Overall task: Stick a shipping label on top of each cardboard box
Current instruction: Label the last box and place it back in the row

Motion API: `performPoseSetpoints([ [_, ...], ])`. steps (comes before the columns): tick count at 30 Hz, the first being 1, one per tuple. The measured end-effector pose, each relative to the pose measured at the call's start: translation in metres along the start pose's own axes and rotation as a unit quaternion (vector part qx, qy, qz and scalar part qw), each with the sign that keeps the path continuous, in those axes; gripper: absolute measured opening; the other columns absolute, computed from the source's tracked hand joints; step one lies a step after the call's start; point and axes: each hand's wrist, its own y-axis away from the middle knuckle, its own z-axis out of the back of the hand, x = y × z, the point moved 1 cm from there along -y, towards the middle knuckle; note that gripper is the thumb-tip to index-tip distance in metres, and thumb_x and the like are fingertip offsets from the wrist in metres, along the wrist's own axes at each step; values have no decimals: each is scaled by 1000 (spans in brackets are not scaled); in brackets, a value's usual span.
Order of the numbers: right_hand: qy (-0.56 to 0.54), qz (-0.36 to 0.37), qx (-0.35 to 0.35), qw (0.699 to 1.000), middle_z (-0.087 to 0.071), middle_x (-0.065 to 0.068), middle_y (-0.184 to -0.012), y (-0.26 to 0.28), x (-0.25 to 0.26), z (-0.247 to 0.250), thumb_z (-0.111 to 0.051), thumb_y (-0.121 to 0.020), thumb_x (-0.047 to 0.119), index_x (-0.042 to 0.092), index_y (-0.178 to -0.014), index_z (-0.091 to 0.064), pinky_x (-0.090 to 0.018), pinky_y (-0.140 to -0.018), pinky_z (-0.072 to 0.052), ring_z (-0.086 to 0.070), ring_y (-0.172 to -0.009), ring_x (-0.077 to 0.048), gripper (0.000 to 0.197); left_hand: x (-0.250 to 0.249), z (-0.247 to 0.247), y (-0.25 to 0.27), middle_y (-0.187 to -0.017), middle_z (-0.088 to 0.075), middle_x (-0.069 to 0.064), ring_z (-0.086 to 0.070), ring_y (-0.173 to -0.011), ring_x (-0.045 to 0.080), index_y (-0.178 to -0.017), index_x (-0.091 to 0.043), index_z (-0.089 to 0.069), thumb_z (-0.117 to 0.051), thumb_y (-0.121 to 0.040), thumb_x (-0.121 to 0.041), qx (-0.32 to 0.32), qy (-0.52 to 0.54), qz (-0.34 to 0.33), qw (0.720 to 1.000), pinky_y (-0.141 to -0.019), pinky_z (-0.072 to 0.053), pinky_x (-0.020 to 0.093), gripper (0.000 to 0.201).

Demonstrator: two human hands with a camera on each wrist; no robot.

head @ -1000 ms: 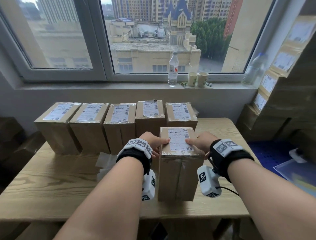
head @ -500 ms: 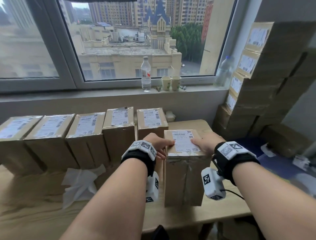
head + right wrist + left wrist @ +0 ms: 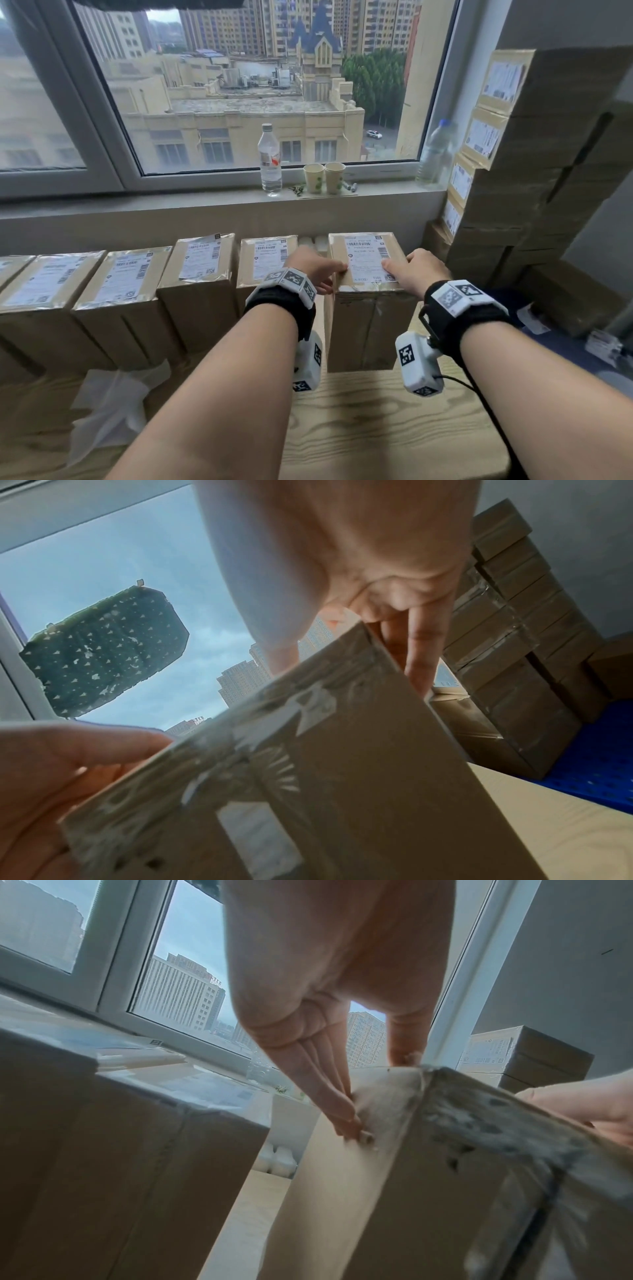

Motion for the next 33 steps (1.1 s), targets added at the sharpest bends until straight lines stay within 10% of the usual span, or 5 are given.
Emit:
performPoseSetpoints([
  [11,-61,7,16,998,-64,-6,-119,-61,30,-25,-65,-82,48,16,-120,-54,-39,-95,-48,-61,-108,-27,51,-12,17,-73,-76,-72,15,-74,-71,24,-79,1,-68,-77,-78,-12,-30,-18,-5,999,-72,-62,40,16],
  [33,-23,6,95,995,-60,1,-97,-101,40,-74,-72,-79,33,18,-104,-55,-31,-79,-48,-60,-93,-20,33,18,29,-127,-76,-75,10,-74,-72,22,-82,1,-76,-85,-60,-4,-33,-106,37,993,-72,-62,39,24],
])
